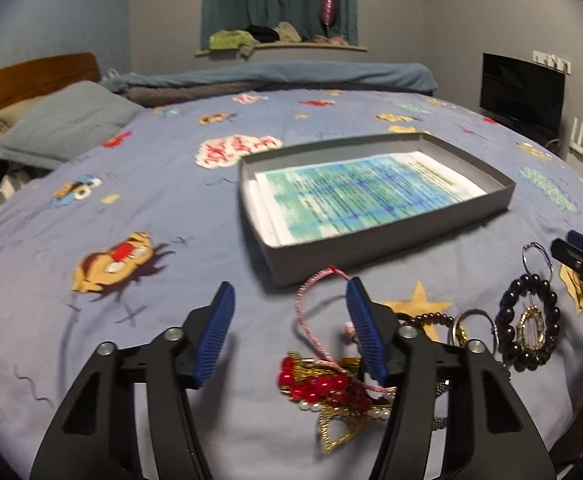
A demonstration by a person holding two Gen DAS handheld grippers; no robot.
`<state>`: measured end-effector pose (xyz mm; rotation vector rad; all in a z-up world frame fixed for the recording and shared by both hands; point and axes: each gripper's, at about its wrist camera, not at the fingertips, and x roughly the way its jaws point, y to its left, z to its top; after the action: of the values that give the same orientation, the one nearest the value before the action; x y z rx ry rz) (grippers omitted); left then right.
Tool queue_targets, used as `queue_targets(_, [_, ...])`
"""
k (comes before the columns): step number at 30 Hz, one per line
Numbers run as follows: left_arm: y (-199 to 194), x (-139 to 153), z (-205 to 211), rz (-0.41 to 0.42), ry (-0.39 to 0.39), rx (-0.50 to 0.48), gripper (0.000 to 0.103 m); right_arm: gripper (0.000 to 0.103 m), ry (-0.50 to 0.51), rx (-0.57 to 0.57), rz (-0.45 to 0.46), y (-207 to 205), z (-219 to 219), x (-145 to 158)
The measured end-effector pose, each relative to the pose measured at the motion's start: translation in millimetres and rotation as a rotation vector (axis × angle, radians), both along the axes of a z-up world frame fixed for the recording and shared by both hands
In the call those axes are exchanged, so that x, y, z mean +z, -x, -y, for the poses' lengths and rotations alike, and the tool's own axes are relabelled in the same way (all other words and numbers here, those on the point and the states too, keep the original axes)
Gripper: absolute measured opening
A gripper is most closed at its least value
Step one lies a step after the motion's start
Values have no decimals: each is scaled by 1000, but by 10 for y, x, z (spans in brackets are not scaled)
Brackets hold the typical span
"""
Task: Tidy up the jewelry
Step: 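Grasp the pink braided bracelet with the left tool while the right grasps the silver hoop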
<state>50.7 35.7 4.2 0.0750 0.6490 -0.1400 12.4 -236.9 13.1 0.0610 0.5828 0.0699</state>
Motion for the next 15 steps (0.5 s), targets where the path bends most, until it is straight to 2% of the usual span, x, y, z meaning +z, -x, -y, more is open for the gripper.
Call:
queue_targets(5, [-55,-80,40,-21,12,-31,45,41,-6,21,-48,-96,-27,-81])
queue_targets(8, [-84,-132,60,-44,22,-55,34,29,3,33,-56,-131,-64,-102])
queue_targets(15, [-107,-148,41,-35,30,-60,6,8,8,62,-69,-175,-117,-134])
